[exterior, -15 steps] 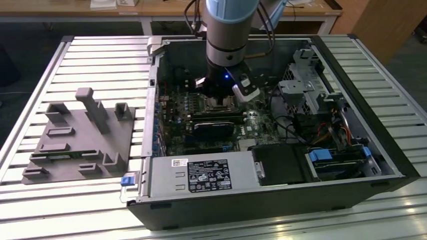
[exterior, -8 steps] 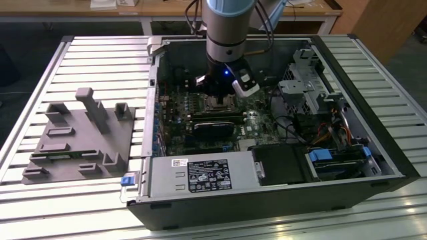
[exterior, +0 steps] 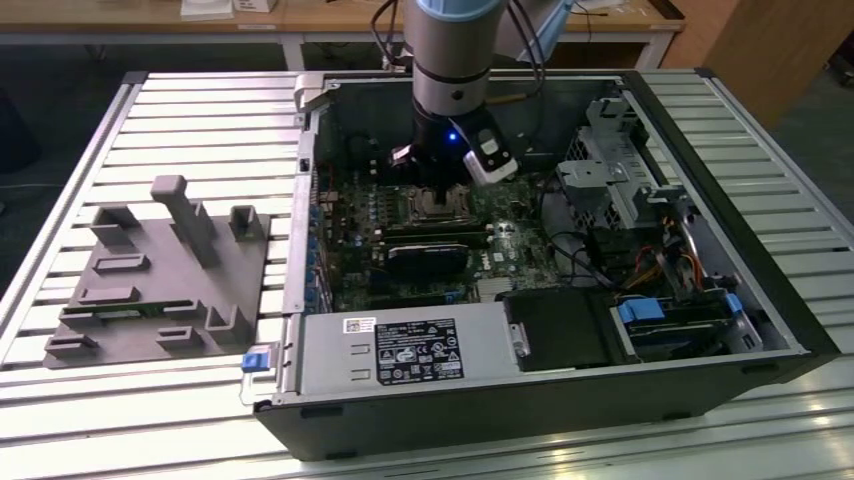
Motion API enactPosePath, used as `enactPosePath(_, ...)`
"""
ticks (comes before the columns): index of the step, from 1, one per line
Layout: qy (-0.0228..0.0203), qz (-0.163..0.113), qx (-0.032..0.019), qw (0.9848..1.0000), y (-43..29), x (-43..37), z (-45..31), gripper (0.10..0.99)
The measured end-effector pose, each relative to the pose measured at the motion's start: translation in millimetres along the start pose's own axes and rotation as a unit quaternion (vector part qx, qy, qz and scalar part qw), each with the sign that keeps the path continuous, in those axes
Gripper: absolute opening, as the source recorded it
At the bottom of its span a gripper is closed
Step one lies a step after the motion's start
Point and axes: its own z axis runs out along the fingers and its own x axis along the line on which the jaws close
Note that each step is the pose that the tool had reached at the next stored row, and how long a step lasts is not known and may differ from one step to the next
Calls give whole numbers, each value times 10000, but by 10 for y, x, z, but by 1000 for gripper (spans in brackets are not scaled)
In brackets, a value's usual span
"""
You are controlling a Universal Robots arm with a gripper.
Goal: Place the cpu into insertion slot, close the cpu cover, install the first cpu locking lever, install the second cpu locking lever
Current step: 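Install the second cpu locking lever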
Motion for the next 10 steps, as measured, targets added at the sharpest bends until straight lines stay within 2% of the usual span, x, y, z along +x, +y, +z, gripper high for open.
enactPosePath(3, 1, 1, 100, 10000, 14, -1, 2, 106)
enactPosePath(10, 1, 1, 111, 9999, 17, -1, 2, 106)
